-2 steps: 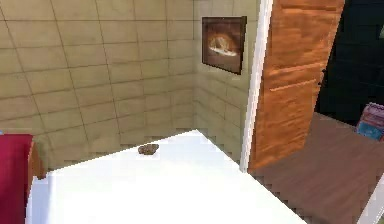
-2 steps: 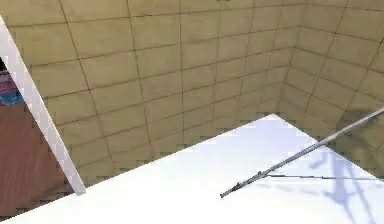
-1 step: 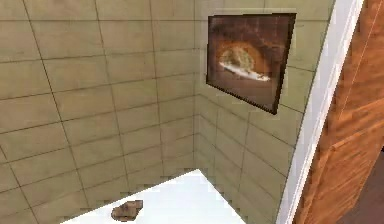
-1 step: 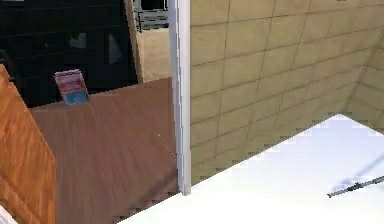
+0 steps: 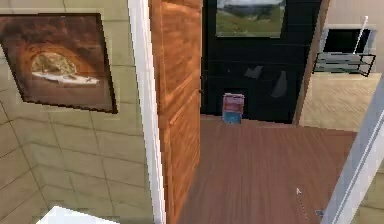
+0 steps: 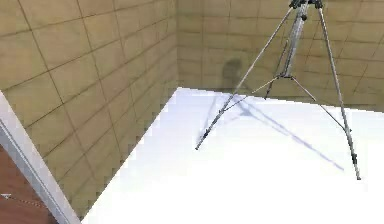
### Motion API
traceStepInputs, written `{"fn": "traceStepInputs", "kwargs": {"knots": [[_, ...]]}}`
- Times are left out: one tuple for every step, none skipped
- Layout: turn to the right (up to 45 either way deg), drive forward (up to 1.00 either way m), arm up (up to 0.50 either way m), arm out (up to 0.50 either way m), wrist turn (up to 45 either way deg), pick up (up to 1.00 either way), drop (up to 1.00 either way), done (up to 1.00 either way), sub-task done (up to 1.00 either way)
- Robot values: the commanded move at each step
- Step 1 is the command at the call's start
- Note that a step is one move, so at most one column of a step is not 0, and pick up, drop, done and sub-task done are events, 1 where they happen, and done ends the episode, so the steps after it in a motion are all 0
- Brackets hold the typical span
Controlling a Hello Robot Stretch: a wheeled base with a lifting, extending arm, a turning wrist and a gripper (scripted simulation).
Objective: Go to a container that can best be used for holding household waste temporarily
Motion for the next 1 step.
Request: {"fn": "traceStepInputs", "kwargs": {"knots": [[30.0,0.0,0.0,0.0,0.0,0.0,0.0,0.0,0.0]]}}
